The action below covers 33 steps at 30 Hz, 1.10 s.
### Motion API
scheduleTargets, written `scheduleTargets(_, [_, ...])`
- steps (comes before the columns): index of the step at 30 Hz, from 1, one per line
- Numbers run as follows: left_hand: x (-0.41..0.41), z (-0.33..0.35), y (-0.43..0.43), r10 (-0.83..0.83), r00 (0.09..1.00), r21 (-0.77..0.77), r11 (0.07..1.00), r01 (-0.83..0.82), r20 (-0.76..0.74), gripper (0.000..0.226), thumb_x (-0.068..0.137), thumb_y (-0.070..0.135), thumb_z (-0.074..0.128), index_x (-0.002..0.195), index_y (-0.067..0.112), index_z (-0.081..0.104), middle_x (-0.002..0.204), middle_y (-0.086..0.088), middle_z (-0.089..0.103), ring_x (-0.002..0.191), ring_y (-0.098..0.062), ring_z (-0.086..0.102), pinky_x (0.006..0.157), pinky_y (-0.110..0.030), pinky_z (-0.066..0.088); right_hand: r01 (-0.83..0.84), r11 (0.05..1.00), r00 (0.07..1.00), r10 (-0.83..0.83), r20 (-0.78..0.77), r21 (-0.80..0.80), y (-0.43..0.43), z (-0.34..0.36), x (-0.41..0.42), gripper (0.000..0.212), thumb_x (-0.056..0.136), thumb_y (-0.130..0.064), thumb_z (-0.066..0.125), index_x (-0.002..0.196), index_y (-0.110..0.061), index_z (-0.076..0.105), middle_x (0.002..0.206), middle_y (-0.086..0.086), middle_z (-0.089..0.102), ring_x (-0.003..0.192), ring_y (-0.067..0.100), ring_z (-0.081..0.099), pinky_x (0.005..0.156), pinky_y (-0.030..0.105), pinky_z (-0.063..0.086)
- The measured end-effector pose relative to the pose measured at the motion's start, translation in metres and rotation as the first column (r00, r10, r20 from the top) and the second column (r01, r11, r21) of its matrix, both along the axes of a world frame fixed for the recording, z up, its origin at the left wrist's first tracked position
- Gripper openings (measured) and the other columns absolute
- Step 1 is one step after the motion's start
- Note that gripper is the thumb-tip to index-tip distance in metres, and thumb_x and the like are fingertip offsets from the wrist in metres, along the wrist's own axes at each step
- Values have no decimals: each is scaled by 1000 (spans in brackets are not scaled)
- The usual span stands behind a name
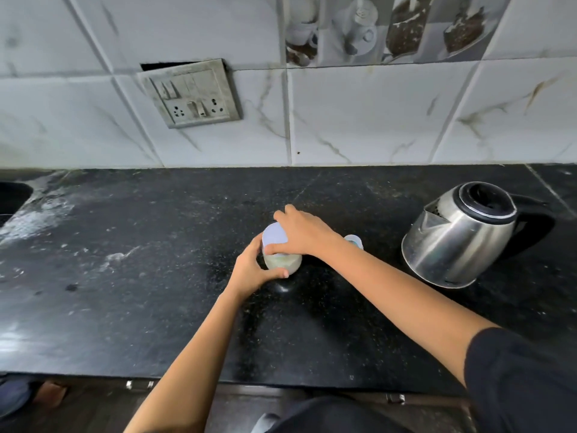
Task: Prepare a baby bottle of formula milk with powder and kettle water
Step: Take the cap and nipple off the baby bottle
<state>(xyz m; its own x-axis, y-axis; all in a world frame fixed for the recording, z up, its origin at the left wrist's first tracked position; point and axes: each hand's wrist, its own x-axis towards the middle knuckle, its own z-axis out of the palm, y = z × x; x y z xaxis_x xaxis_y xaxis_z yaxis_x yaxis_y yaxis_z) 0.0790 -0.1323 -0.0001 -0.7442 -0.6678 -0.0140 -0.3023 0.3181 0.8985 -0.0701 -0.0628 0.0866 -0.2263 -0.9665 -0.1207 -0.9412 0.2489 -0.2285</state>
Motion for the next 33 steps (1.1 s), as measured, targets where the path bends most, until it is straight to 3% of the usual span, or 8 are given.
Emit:
scheduleTargets(7, [-12, -1, -7, 9, 1000, 15, 1000, -9, 17, 85, 56, 32, 89, 128, 38, 45, 113, 21, 59, 104, 8, 53, 76, -4, 40, 173, 984, 948, -153, -278, 47, -16, -20, 23, 85, 78, -77, 44, 130, -9, 43, 117, 15, 54, 93, 28, 60, 64, 32, 35])
scheduleTargets(16, [-16, -8, -15, 11, 999, 27, 1000, -10, -40, 80, 53, 21, 89, 122, 35, 52, 104, 21, 63, 97, 12, 53, 76, -3, 40, 118, 989, 935, -140, -326, -88, -9, -39, 17, 69, 83, -67, 44, 122, -10, 49, 110, 8, 54, 65, 25, 52, 55, 30, 32])
scheduleTargets(21, [-18, -10, -27, -100, 995, 17, 995, 100, -2, 74, 51, 21, 90, 112, 43, 53, 103, 18, 64, 98, 6, 55, 77, -8, 41, -102, 993, 947, 79, -311, -62, -4, -35, -2, 68, 83, -60, 49, 132, -13, 46, 117, 10, 51, 77, 30, 60, 62, 33, 34])
scheduleTargets(24, [-19, -12, -29, -114, 993, 7, 993, 114, -4, 69, 51, 20, 90, 108, 38, 56, 100, 16, 65, 94, 8, 56, 76, -7, 40, -343, 939, 913, 339, -227, 26, -4, -26, -18, 62, 79, -54, 52, 135, -28, 45, 125, 3, 46, 94, 24, 46, 83, 37, 36])
scheduleTargets(26, [-19, -13, -31, -121, 993, -5, 993, 121, -8, 69, 51, 19, 90, 110, 32, 56, 101, 19, 63, 95, 11, 55, 77, -6, 39, -414, 908, 905, 419, -78, 71, -4, -14, -23, 51, 82, -43, 56, 131, -38, 46, 138, -4, 38, 105, 23, 38, 96, 40, 35])
scheduleTargets(29, [-19, -16, -32, -118, 993, 6, 993, 118, -10, 79, 53, 19, 91, 121, 28, 53, 107, 19, 62, 100, 8, 56, 79, -7, 41, -261, 962, 959, 249, 132, 78, -7, -3, -17, 59, 83, -42, 60, 138, -36, 40, 153, -1, 21, 125, 31, 33, 103, 46, 36])
scheduleTargets(31, [-19, -17, -30, -106, 994, 14, 994, 106, -14, 79, 54, 21, 91, 122, 31, 51, 106, 17, 63, 97, 4, 58, 77, -10, 45, -88, 984, 996, 90, -6, 155, -14, 3, -4, 72, 82, -64, 54, 142, -30, 34, 151, 7, 23, 122, 36, 41, 92, 46, 43])
scheduleTargets(33, [-19, -18, -29, -91, 996, 13, 996, 91, -19, 80, 52, 26, 90, 121, 34, 50, 106, 17, 64, 97, 4, 59, 79, -15, 48, 18, 957, 977, 45, -211, 289, -24, 7, 6, 78, 79, -71, 51, 137, -19, 39, 136, 14, 43, 109, 36, 54, 77, 41, 44])
